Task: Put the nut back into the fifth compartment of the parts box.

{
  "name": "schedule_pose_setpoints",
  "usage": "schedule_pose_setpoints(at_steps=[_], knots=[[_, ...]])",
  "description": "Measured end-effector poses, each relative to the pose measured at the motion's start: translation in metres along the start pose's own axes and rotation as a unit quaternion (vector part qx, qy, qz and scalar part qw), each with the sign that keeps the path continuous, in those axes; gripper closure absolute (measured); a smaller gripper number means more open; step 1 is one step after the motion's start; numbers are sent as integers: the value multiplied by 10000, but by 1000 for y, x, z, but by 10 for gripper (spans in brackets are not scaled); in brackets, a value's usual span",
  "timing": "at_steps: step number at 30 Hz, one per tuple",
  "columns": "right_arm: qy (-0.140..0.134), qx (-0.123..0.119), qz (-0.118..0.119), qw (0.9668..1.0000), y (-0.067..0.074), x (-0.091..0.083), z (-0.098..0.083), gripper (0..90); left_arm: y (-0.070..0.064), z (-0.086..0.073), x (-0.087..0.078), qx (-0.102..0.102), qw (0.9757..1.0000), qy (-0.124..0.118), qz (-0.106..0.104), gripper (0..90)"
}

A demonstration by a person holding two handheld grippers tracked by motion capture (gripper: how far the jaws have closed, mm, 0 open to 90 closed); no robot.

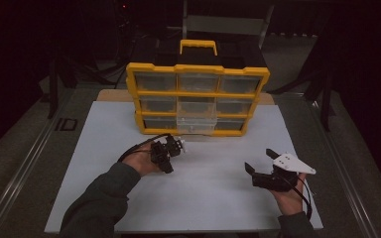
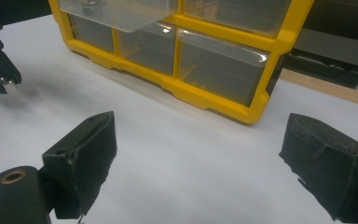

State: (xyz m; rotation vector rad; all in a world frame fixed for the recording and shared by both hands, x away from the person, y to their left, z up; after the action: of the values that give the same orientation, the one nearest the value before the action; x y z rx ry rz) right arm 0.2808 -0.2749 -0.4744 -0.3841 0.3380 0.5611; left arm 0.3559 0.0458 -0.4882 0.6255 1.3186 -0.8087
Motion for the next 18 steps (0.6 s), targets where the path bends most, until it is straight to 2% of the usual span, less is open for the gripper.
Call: schedule_pose_setpoints(at_steps=[11,18], knots=[[0,5,1,10000,0,0,0,104,-1,8,-18,103,9999,-67,85,700],[0,2,2,10000,0,0,0,104,0,12,-29,145,9998,-132,34,700]])
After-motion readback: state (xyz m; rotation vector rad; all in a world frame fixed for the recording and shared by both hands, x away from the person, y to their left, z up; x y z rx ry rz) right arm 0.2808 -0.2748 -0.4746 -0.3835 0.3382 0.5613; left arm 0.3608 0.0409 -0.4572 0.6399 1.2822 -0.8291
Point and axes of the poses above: each handheld gripper's, and its own axes: x roughly forward along the jaws, z roughly out of its top, y roughly to its left, the point moved 3 cm from there along x, roughly forward along the jaws, and after that the axes turned 13 degrees about -x, right-handed, at the moved point
